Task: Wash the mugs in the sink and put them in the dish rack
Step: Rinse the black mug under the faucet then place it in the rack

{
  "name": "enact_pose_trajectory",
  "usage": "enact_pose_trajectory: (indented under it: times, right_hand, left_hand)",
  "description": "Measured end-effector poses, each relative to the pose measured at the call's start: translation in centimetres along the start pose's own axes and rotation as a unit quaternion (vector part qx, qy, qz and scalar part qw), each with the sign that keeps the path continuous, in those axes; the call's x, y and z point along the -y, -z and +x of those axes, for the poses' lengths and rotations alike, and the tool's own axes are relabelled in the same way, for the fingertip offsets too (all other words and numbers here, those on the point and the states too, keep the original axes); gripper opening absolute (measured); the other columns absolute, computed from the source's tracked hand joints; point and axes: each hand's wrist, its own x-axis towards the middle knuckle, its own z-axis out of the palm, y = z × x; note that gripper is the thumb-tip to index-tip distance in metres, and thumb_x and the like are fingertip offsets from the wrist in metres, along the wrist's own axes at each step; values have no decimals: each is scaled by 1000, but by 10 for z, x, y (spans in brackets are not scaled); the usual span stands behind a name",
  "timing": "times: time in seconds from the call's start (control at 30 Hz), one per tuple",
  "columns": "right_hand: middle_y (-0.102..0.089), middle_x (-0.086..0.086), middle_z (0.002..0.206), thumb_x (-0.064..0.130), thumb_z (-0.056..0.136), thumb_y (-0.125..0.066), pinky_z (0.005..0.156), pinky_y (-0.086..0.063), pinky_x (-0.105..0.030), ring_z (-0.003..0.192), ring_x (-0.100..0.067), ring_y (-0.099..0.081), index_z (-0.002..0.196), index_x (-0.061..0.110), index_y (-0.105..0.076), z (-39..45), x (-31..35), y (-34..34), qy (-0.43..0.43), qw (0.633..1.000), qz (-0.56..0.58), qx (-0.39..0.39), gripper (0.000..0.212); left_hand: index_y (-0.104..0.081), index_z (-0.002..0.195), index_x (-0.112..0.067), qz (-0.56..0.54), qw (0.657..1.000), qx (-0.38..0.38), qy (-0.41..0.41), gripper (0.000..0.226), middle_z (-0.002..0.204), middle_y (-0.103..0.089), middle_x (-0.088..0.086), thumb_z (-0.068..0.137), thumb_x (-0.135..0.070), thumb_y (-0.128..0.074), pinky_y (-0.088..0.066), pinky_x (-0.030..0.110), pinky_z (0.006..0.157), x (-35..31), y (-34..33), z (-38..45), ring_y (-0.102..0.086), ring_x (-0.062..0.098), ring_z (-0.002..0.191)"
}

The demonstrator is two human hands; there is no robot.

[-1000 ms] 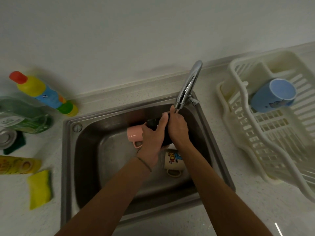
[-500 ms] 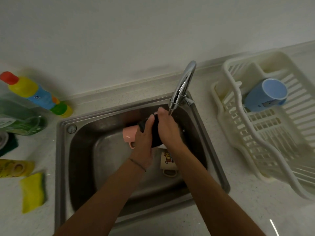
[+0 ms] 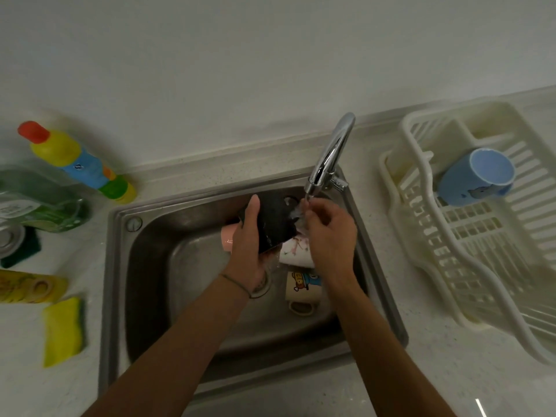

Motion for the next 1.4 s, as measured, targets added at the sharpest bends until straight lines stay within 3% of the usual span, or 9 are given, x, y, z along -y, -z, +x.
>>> enact_pose_trajectory:
  times: [0.1, 0.2, 0.37, 0.47, 0.67, 0.9, 1.13, 1.27, 1.4]
  right_hand:
    - [-72, 4, 109, 12, 97, -61, 88, -60, -42, 98, -9, -70, 124, 21, -66, 9, -12, 10, -99, 988, 96, 63, 29]
    - [-75, -4, 103, -1, 93, -62, 96, -56, -51, 106, -29, -70, 124, 15, -68, 10, -16, 7, -126, 968, 186, 108, 36]
    - [-76, -5, 101, -1, 92, -64, 94, -56, -55, 101, -26, -72, 103, 15, -73, 12, -13, 9, -108, 974, 175, 100, 21]
    - [-74, -5, 93, 10, 96, -63, 83, -60, -51, 90, -22, -72, 97, 11, -70, 10, -11, 9, -55, 986, 129, 93, 7]
    - [-66, -9, 76, 26, 104, -53, 63, -55, -30, 70, -20, -66, 81, 8, -65, 17, -1, 3, -3, 995, 77, 66, 31]
    - [-69, -8, 89, 29, 102, -57, 56, -57, -24, 80, -16, -70, 90, 12, -63, 12, -7, -4, -28, 994, 57, 94, 22]
    - [-70, -7, 99, 25, 101, -59, 64, -60, -27, 86, -14, -71, 104, 9, -64, 10, -2, -7, -25, 990, 96, 102, 17]
    - [-67, -13, 79, 34, 106, -45, 67, -54, -31, 75, -17, -67, 71, 12, -61, 12, -1, -7, -46, 991, 122, 37, 44]
    - [-58, -7, 66, 36, 101, -55, 63, -48, -25, 60, -7, -60, 56, 17, -52, 24, 11, -4, -124, 984, 120, 46, 49]
  left_hand:
    - [-61, 136, -17, -27, 999, 14, 35, 99, 130, -68, 16, 60, -80, -74, -60, 36, 74, -1, 0, -3, -64, 32, 121]
    - [-63, 134, -13, -83, 993, 38, 77, 83, 130, -68, 17, 81, -76, -58, -56, 27, 62, -1, -2, -5, -65, 28, 110]
    - [-66, 126, -13, -74, 989, 77, 100, 65, 113, -75, 14, 90, -67, -58, -55, 24, 55, 1, -3, -8, -72, 22, 90]
    - [-65, 126, -12, -21, 993, 92, 76, 56, 101, -76, 11, 89, -53, -67, -59, 30, 62, 2, -5, -13, -74, 20, 84]
    - [-64, 125, -10, -61, 978, 117, 160, 55, 98, -74, 12, 92, -54, -62, -52, 25, 57, 5, -6, -16, -70, 21, 82]
    - [-63, 126, -14, -93, 966, 129, 204, 55, 96, -70, 9, 88, -54, -64, -49, 22, 52, 10, -2, -11, -67, 18, 80]
    - [-63, 134, -13, -96, 972, 135, 165, 59, 101, -71, 7, 91, -53, -63, -49, 22, 53, 5, -1, -3, -68, 16, 79]
    - [-64, 128, -11, -2, 984, 143, 109, 49, 101, -73, 10, 94, -47, -63, -49, 23, 53, 3, 5, -3, -68, 18, 82]
    - [-52, 143, -18, 60, 987, 142, 36, 74, 118, -68, 13, 79, -46, -76, -52, 28, 58, 4, 10, 0, -69, 21, 88]
